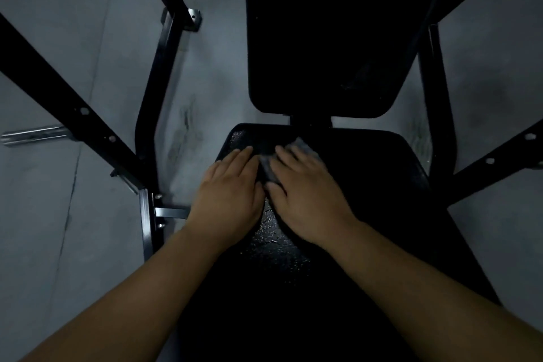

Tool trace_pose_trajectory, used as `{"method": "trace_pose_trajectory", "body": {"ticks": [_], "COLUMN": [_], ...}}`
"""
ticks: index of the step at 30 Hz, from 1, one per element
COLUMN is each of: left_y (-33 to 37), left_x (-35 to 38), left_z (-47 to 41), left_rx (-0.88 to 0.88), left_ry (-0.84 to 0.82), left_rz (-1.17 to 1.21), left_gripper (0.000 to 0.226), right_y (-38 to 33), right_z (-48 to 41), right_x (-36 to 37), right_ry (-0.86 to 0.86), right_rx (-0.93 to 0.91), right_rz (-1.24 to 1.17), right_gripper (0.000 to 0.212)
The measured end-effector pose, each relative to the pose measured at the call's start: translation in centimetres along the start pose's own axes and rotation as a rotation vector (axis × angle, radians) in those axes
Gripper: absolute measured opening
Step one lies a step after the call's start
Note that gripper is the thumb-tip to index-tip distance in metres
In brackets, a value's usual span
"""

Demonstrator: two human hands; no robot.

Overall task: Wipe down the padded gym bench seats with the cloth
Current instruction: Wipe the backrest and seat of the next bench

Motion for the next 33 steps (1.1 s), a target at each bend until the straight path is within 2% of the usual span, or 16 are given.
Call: {"method": "trace_pose_trajectory", "body": {"ticks": [2, 4, 6, 8, 10, 11, 13, 17, 18, 20, 22, 23, 26, 28, 30, 33], "left_y": [-0.3, -0.9, -1.5, -2.1, -2.5, -2.6, -2.5, -3.0, -3.2, -3.8, -4.1, -4.1, -3.9, -3.8, -3.9, -4.2], "left_x": [-0.3, -0.6, -0.7, -0.4, -0.3, -0.3, -0.3, -0.7, -0.8, -0.7, -0.6, -0.5, -0.9, -1.1, -1.3, -1.7], "left_z": [0.5, 1.0, 1.5, 2.0, 2.5, 2.8, 3.0, 3.1, 3.0, 3.2, 3.7, 4.2, 5.7, 6.3, 7.0, 8.4], "left_rx": [0.001, -0.006, -0.023, -0.044, -0.048, -0.043, -0.038, -0.069, -0.072, -0.076, -0.065, -0.059, -0.069, -0.074, -0.09, -0.106], "left_ry": [-0.004, 0.005, 0.013, 0.008, 0.023, 0.026, 0.023, 0.031, 0.032, 0.022, 0.019, 0.016, 0.021, 0.037, 0.063, 0.077], "left_rz": [0.001, -0.003, 0.003, 0.016, 0.052, 0.069, 0.088, 0.118, 0.129, 0.159, 0.189, 0.199, 0.205, 0.21, 0.238, 0.293], "left_gripper": [0.064, 0.065, 0.067, 0.067, 0.066, 0.067, 0.067, 0.061, 0.062, 0.066, 0.065, 0.063, 0.058, 0.054, 0.054, 0.055], "right_y": [2.2, 5.4, 5.2, 0.9, -3.0, -3.4, -1.2, 1.6, 0.2, -3.0, -4.1, -3.6, -0.2, -0.3, -4.3, -7.8], "right_z": [1.6, 0.0, -3.2, -4.3, -2.3, -0.5, 0.7, -6.0, -7.3, -7.5, -4.9, -3.7, -5.1, -8.2, -8.6, -2.2], "right_x": [-0.9, -1.8, -1.4, 0.3, 1.6, 1.4, 0.7, 0.0, 0.5, 1.8, 2.0, 1.6, 0.4, 0.7, 2.2, 3.3], "right_ry": [-0.029, 0.036, 0.086, 0.095, 0.02, -0.025, -0.024, 0.079, 0.081, 0.046, -0.033, -0.059, -0.006, 0.048, 0.043, -0.083], "right_rx": [-0.008, 0.136, 0.261, 0.165, -0.047, -0.095, -0.078, 0.166, 0.153, -0.002, -0.171, -0.199, -0.031, 0.102, 0.027, -0.207], "right_rz": [-0.001, 0.054, 0.08, 0.107, 0.047, 0.009, 0.008, 0.082, 0.102, 0.102, 0.026, -0.004, 0.058, 0.097, 0.136, 0.026], "right_gripper": [0.063, 0.067, 0.066, 0.063, 0.065, 0.066, 0.063, 0.056, 0.053, 0.052, 0.058, 0.06, 0.058, 0.069, 0.07, 0.061]}}
Point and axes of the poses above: each hand's wrist, its own z-axis away from the middle knuckle, its own x-axis out of the palm, y = z × x, the point moved 4 cm from there along -z, towards the middle knuckle, and after that the axes turned 6 degrees about -z, right-handed, at the moved point
